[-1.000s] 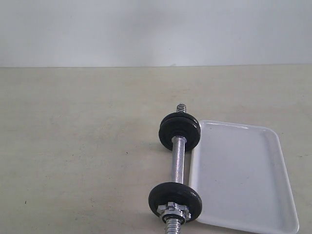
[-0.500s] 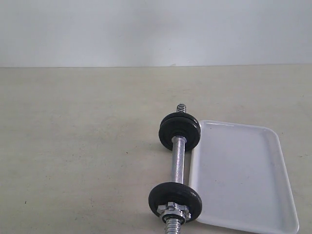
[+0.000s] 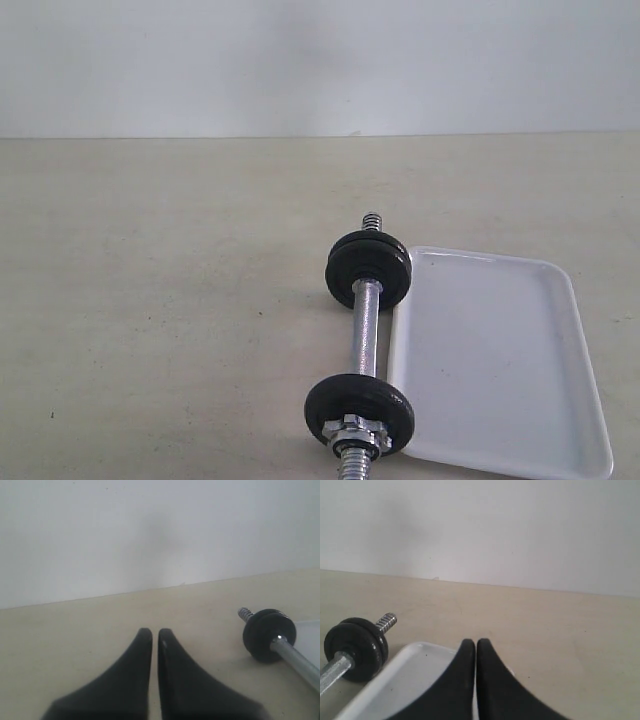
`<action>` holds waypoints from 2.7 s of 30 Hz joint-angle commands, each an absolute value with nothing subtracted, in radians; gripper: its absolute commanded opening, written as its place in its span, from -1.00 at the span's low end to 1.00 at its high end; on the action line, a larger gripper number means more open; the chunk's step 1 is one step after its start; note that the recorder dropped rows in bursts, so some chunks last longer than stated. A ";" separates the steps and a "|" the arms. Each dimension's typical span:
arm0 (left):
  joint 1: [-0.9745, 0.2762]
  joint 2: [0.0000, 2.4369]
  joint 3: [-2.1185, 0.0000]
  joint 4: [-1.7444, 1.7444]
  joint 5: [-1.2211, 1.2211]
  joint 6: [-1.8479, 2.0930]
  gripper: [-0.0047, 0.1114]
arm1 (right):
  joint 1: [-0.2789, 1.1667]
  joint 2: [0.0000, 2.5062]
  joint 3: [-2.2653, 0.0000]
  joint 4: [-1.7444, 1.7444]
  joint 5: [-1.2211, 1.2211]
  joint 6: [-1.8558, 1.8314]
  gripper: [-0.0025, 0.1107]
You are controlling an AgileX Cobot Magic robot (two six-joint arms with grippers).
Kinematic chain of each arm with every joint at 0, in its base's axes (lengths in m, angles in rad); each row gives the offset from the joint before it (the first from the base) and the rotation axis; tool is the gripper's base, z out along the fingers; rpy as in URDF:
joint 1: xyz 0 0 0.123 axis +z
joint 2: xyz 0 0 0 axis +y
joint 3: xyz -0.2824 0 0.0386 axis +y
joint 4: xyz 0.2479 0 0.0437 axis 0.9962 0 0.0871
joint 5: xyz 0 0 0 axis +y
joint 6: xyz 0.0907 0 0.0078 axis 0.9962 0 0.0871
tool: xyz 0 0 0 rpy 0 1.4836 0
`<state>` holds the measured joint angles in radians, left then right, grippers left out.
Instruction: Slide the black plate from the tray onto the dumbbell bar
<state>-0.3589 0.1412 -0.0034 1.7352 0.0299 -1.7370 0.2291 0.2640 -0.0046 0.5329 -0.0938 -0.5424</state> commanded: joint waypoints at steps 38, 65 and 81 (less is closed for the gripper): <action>-0.360 0.137 0.000 1.744 -0.055 -1.737 -0.84 | 0.229 0.269 0.000 0.486 -0.034 -0.395 -0.96; -0.360 0.127 0.000 1.744 -0.055 -1.737 -0.84 | -0.049 0.036 0.000 0.514 0.155 -0.636 -0.96; -0.360 0.125 0.000 1.744 -0.054 -1.737 -0.84 | -0.051 0.000 0.000 -0.229 0.338 0.187 -0.96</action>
